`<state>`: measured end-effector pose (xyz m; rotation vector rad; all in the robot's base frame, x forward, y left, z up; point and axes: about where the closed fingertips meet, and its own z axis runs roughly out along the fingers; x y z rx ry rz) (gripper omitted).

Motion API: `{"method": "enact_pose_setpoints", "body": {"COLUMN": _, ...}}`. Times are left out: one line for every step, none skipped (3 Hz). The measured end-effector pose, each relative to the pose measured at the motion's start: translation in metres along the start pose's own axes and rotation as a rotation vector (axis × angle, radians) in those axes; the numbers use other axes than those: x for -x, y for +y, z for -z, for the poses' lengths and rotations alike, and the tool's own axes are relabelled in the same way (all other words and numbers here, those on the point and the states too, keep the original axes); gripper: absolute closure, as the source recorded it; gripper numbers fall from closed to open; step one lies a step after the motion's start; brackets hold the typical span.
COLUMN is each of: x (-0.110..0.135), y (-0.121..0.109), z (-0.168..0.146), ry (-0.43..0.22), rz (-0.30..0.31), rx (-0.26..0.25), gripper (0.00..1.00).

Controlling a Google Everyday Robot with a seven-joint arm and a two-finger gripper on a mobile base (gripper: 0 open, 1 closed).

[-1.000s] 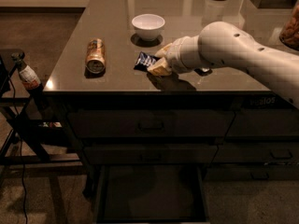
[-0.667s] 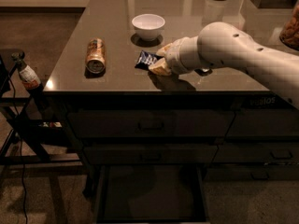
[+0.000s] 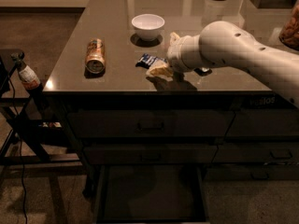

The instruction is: Pick rxbar blueberry from bottom drawer and place on counter

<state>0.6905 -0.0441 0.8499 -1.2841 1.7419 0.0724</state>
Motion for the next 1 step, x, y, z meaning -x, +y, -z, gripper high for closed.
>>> {"method": "enact_pose_setpoints", "body": {"x": 0.0000, "y": 0.0000, "z": 0.0000, "ry": 0.000, "rz": 0.000, "rx": 0.000, "gripper": 0.00}}
